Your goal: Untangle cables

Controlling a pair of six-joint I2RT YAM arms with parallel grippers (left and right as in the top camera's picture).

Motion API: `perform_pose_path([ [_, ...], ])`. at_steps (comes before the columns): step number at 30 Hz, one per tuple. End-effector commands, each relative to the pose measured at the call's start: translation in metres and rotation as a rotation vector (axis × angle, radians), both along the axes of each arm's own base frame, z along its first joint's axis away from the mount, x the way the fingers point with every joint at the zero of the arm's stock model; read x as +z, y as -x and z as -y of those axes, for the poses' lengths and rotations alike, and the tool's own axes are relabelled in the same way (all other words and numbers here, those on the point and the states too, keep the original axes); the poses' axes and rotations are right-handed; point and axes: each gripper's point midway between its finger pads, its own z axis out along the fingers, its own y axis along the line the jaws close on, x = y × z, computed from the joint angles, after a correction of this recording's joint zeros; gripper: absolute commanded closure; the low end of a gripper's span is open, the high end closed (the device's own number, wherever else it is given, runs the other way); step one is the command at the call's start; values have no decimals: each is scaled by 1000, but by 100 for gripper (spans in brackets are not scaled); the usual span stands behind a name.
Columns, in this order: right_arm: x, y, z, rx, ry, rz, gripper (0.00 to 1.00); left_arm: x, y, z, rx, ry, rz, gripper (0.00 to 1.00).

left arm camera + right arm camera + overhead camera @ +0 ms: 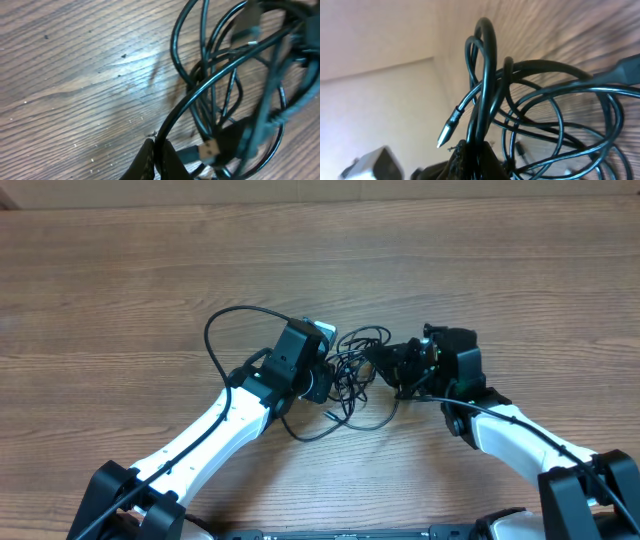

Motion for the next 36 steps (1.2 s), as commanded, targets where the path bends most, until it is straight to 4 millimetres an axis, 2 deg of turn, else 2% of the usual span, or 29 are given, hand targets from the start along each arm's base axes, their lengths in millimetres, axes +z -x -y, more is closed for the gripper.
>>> perform_pose_path([
  [1,20,3,-7,84,-71,48,96,-4,-2,-5,33,-31,4,95],
  [8,43,7,-11,169,-143,122,96,-4,-2,-5,33,-29,5,94],
  [11,43,5,-8,164,-139,131,96,-4,0,-2,21,-14,-5,95],
  [13,42,4,-7,159,-123,147,96,-2,7,9,-22,41,-37,94],
  [14,41,2,-6,153,-110,161,96,-1,11,16,-49,74,-58,86],
  [15,36,-2,-2,133,-76,170,96,1,20,27,-97,135,-95,61],
  [17,22,-3,4,91,-36,120,96,6,30,39,-149,200,-132,21],
  [21,-4,-3,16,14,32,15,96,12,40,51,-205,271,-169,10],
  [23,-4,-3,16,10,36,13,96,12,41,52,-209,276,-172,6],
  [29,-4,-4,16,12,34,16,96,16,39,56,-221,298,-161,2],
  [36,-6,-5,19,-4,49,18,96,39,39,78,-307,427,-126,0],
])
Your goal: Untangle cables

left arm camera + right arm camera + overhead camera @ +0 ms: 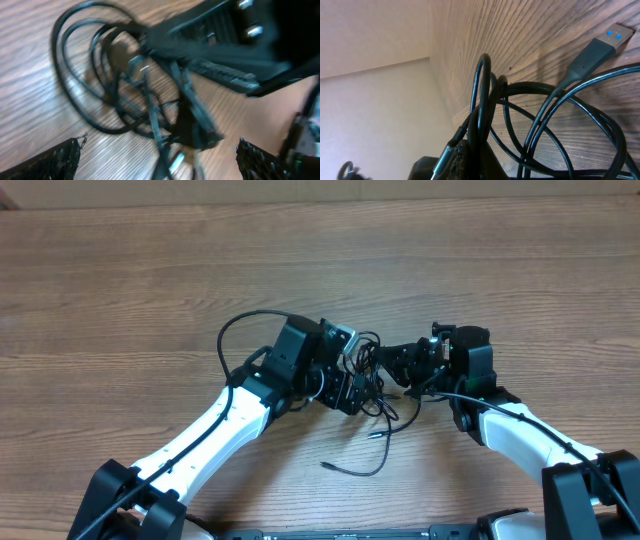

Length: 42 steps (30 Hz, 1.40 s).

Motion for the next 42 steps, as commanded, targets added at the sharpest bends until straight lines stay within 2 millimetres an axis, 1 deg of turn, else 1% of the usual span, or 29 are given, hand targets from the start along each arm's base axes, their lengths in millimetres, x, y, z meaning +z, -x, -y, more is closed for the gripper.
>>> perform_pose_path([
  [1,4,-5,1,-11,15,28,96,12,8,15,-55,91,-27,0],
  [3,2,-5,2,-17,21,18,96,16,7,19,-50,115,-28,1],
  [7,3,-4,0,-10,9,12,96,18,4,19,-39,118,-19,0],
  [11,8,-3,-3,12,-10,31,96,10,-3,12,11,59,3,0],
  [16,18,-4,-7,37,-35,70,96,-4,-7,2,74,-47,22,0],
  [23,18,-4,-7,37,-35,72,96,-10,-10,0,157,-129,65,1],
  [27,19,-3,-9,48,-45,68,96,-15,-16,-8,240,-200,103,0],
  [32,22,0,-12,61,-68,57,96,-17,-27,-24,332,-265,138,1],
  [34,24,0,-13,73,-77,65,96,-19,-31,-35,370,-313,157,0],
  [37,27,0,-14,80,-86,76,96,-24,-34,-58,436,-417,186,0],
  [42,29,0,-15,83,-88,82,96,-29,-34,-87,501,-555,213,1],
])
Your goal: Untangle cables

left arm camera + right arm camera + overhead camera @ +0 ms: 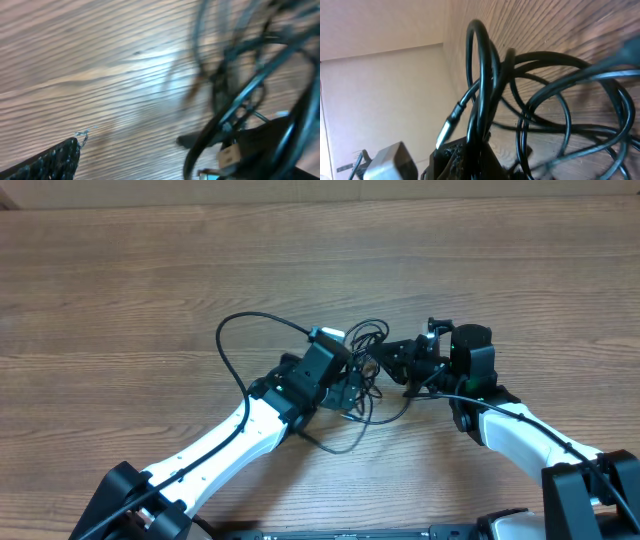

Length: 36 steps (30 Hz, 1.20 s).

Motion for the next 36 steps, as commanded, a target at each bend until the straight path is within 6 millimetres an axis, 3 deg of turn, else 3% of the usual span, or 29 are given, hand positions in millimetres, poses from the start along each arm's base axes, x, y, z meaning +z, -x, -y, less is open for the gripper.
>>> perform_pose_path([
  [1,10,-1,-4,21,-23,26,96,1,-10,-31,110,-137,66,0],
  [12,32,4,-14,103,-94,94,96,4,-26,-66,216,-185,85,0],
  [20,35,6,-11,119,-110,95,96,2,-38,-97,304,-181,66,0],
  [28,35,6,-11,119,-108,99,96,-1,-36,-93,287,-136,32,0],
  [31,32,3,-9,110,-81,117,94,-3,-35,-89,273,-118,19,17],
  [33,23,1,-6,80,-52,95,78,-4,-33,-84,258,-98,5,36],
  [36,10,-2,1,40,-1,64,53,-6,-30,-75,227,-56,-23,57],
])
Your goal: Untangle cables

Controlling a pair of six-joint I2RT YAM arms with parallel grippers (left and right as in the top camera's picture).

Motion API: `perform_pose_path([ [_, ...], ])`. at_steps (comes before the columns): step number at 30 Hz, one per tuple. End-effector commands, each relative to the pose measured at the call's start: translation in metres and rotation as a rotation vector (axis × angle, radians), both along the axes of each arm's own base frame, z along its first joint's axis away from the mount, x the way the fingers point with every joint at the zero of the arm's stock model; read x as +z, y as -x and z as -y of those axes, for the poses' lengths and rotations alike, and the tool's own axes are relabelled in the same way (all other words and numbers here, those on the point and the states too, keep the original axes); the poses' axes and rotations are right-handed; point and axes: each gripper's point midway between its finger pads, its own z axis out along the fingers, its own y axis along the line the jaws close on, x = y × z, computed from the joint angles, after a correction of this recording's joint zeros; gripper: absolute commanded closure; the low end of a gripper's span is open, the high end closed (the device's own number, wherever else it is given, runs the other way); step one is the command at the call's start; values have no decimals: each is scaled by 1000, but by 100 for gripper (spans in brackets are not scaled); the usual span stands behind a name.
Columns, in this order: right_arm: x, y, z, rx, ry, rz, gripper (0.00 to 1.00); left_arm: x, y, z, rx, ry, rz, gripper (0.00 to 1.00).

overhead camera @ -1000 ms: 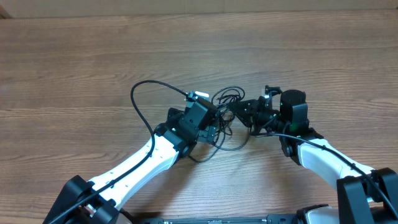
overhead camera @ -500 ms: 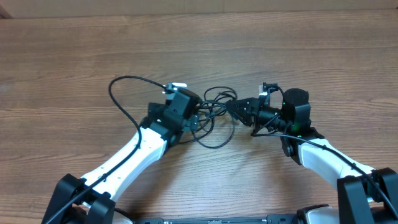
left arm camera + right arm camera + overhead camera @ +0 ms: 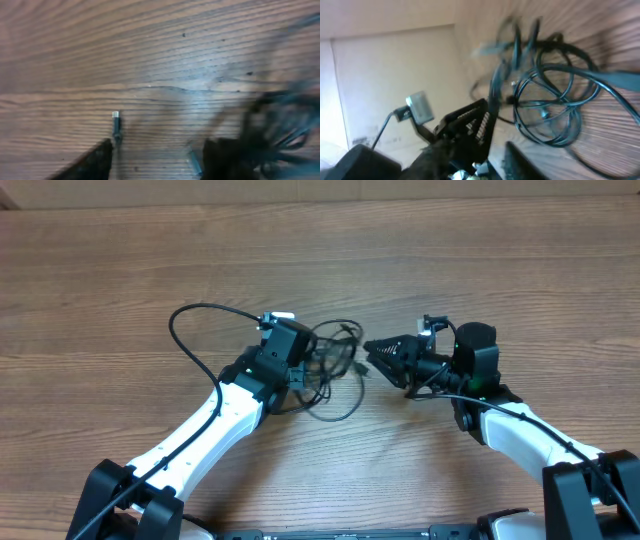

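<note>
A tangle of thin black cables (image 3: 328, 365) lies at the middle of the wooden table (image 3: 320, 250), with one long loop (image 3: 178, 330) swinging out to the left. My left gripper (image 3: 303, 370) is at the tangle's left side. In the left wrist view this gripper (image 3: 157, 162) is open over bare wood, with a small plug (image 3: 116, 131) by its left finger and blurred cables (image 3: 280, 120) at the right. My right gripper (image 3: 372, 352) sits just right of the tangle. It (image 3: 485, 162) is open and empty, with the cable coils (image 3: 545, 100) ahead of it.
The left arm's wrist and white camera block (image 3: 420, 107) show beyond the right fingers. A pale wall or board edge (image 3: 320, 192) borders the table's far side.
My right gripper was shut on a bundle of cable strands and is now open, with the cables lying apart from it. The tangle and my left gripper have shifted left.
At first both grippers were shut on cable at opposite sides of the tangle. Then my left gripper was open while the right kept its hold. The left arm was later closer in. Now both are open and the tangle lies further left.
</note>
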Motion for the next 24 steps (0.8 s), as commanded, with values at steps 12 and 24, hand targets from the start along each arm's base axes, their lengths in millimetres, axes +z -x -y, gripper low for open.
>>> perform_pose_path([
  [12,-17,-10,13,-87,91,-21,17,-6,8,18,-48,95,-58,76],
  [24,-17,-11,14,-93,96,-18,10,-8,11,16,-47,86,-75,63],
])
